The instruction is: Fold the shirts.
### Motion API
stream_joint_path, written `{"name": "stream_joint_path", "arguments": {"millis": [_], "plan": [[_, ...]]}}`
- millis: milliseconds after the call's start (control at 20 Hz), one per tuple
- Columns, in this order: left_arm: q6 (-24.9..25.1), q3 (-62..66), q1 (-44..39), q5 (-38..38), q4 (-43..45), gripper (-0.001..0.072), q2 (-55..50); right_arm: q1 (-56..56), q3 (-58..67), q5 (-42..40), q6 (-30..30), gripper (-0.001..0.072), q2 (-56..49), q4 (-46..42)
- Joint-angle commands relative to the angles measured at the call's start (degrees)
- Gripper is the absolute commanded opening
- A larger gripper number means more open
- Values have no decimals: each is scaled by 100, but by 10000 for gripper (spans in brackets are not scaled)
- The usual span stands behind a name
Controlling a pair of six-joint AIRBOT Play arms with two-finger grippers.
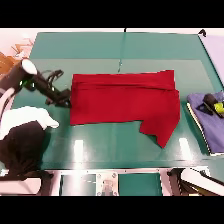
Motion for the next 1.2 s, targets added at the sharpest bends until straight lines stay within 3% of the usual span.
{"name": "stream_joint_path", "arguments": {"millis": [0, 50, 100, 150, 200, 250, 550, 750, 800, 900, 950, 1000, 1050, 1100, 1150], "plan": [[-46, -2271, -85, 1648, -363, 25, 1716, -586, -1272, -197, 48, 25, 1106, -28], [-46, -2747, -85, 2020, -629, 28, 2068, -669, -1495, -240, 48, 25, 1207, -24], [-46, -3180, -85, 2337, -964, 230, 2332, -684, -1685, -326, 79, 35, 1241, -17], [-57, -3517, -87, 2570, -1296, 585, 2459, -673, -1829, -404, 179, 136, 1235, -9], [-98, -3825, -87, 2789, -1692, 703, 2494, -673, -1974, -494, 199, 220, 1235, 98], [-92, -4103, -87, 3053, -2107, 703, 2490, -671, -2127, -619, 192, 222, 1235, 304], [-2, -5016, -190, 4533, -3560, 702, 2444, -671, -2920, -1488, 190, 225, 1235, 855], [-2, -5062, -1513, 6470, -4872, 701, 2081, -610, -3475, -2037, 151, 240, 1217, 1073], [-4, -5062, -1657, 6811, -5147, 697, 2009, -549, -3598, -2103, 149, 301, 1215, 1117], [-2, -5060, -1670, 7147, -5366, 249, 1947, -262, -3766, -2212, 146, 312, 1213, 1193], [-2, -5058, -1670, 7320, -5364, 232, 1947, -101, -3807, -2249, 146, 322, 1213, 1191], [-2, -5049, -1670, 7484, -5364, 231, 1947, 66, -3818, -2251, 146, 397, 1213, 1189], [0, -5016, -1665, 7604, -5348, 215, 1947, 179, -3818, -2247, 144, 425, 1213, 1189], [17, -4986, -1628, 7600, -5324, 34, 1947, 223, -3818, -2225, 144, 425, 1213, 1185], [52, -4959, -1604, 7538, -5320, 25, 1947, 221, -3818, -2208, 146, 425, 1213, 1187]]}}
